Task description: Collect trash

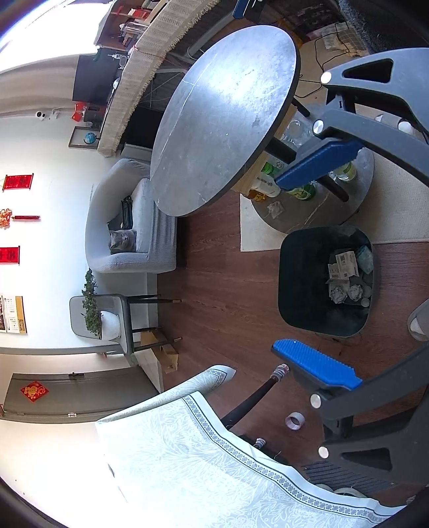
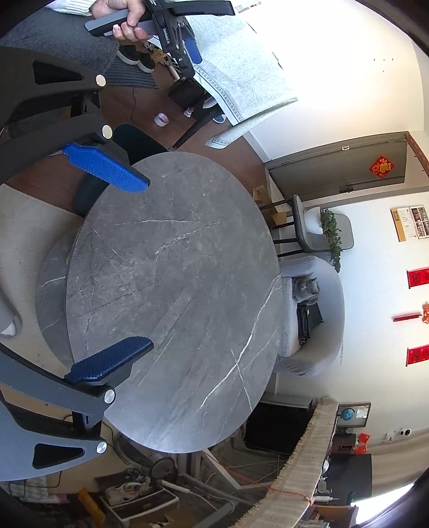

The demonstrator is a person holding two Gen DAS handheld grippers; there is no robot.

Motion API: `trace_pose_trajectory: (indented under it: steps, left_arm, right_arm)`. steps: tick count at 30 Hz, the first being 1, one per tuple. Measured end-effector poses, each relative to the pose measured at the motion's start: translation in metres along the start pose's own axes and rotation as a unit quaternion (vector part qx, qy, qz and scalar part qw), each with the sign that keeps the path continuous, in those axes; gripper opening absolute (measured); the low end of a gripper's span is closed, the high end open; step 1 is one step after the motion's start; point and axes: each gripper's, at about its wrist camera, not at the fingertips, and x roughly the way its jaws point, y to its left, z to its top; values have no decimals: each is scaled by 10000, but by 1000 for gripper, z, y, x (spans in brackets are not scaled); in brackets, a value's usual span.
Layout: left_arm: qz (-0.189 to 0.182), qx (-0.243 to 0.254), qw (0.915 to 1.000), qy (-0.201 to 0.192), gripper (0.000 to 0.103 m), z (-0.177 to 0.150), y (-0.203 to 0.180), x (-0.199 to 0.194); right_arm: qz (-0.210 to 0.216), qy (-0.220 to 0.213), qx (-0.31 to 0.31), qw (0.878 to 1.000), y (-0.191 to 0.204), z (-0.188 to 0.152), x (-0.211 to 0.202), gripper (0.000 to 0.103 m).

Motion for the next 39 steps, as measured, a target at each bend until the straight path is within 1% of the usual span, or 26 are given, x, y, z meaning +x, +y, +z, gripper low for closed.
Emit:
trace_pose_trajectory:
  steps: [3, 5, 11, 13, 17, 20, 24, 39]
  left_arm:
    - [-36, -190, 9998, 97, 96, 0, 6, 4]
    - [-67, -231, 9996, 123, 96, -1, 7, 5]
    - [29, -171, 9996, 210, 96, -2, 4, 8]
    - [40, -176, 9996, 219, 97, -3, 3, 8]
    - [92, -127, 9997, 185, 97, -2, 1, 6]
    - [103, -99, 9998, 132, 97, -3, 0, 4]
    - [98, -115, 9998, 143, 97, -4, 0, 4]
    - [118, -65, 9998, 162, 97, -5, -3, 3]
  right_arm:
    - [-36, -34, 17, 10000, 1, -1, -1, 93]
    - [-52, -21, -2, 10000, 2, -1, 0, 93]
    - [20, -28, 91, 10000, -2, -1, -1, 94]
    - [4, -85, 111, 9999, -3, -2, -4, 96]
    - [-6, -59, 87, 9999, -3, -2, -4, 97]
    - [5, -33, 116, 9999, -5, -2, -3, 97]
    - [-13, -116, 108, 9999, -5, -2, -7, 97]
    - [-36, -100, 48, 9999, -3, -1, -7, 97]
